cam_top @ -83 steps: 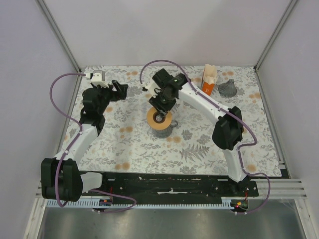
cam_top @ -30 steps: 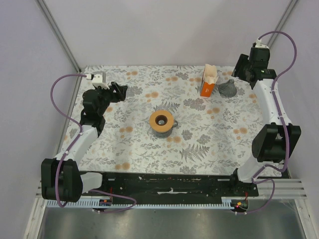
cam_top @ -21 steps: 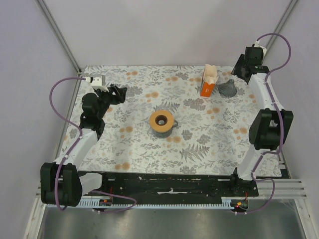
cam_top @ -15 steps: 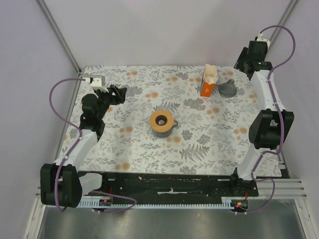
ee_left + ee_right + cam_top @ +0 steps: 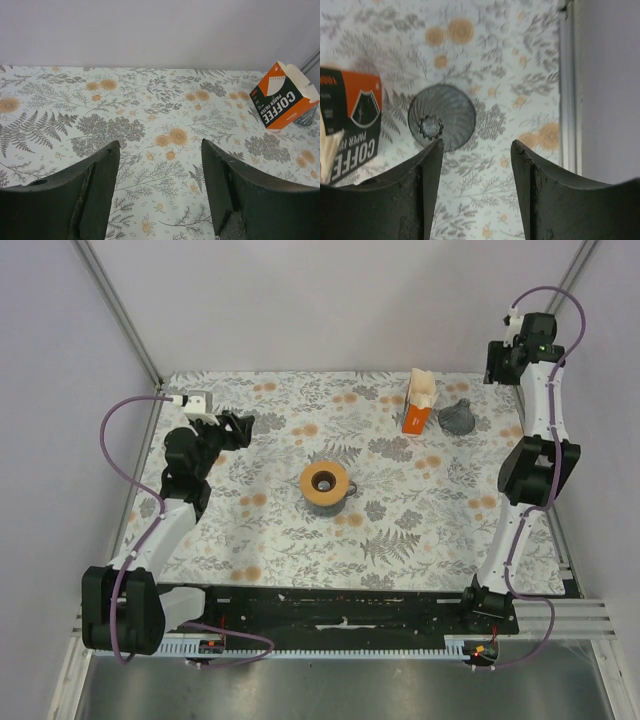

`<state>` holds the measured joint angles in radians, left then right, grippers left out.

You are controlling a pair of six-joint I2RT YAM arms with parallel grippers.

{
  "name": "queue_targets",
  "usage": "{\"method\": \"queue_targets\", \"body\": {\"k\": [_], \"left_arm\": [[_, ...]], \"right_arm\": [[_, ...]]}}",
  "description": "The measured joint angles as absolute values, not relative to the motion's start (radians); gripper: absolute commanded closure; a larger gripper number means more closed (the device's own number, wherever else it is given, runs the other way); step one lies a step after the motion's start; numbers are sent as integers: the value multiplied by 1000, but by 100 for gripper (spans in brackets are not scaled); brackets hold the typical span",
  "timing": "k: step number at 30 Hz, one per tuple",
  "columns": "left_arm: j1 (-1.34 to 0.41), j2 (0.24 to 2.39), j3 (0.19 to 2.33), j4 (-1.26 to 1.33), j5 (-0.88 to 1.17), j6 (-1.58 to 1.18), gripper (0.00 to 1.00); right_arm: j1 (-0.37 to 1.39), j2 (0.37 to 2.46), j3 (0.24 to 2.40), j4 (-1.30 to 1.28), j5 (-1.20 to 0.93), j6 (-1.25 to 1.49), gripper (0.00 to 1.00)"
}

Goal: Place the coffee filter in the dripper

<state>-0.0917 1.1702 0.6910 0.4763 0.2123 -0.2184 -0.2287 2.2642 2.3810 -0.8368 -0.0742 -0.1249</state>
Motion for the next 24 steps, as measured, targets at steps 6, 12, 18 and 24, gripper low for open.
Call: {"method": "queue_targets", "body": {"k": [6,12,18,24], "left_arm": [[-92,1195,713,463,216,-215,29],[-92,1199,719,463,216,-211,29],[-92,1199,719,462,216,-204,29],[-92,1199,719,462,216,-199,29]], "right_arm": [[-203,2270,2231,-887,-98,-120,40],[-156,2232,2159,-849,-108,-68,40],[-87,2209,2122,-797,-103,-22,51],[-71,2210,2123,-764,-40,72,52]]}}
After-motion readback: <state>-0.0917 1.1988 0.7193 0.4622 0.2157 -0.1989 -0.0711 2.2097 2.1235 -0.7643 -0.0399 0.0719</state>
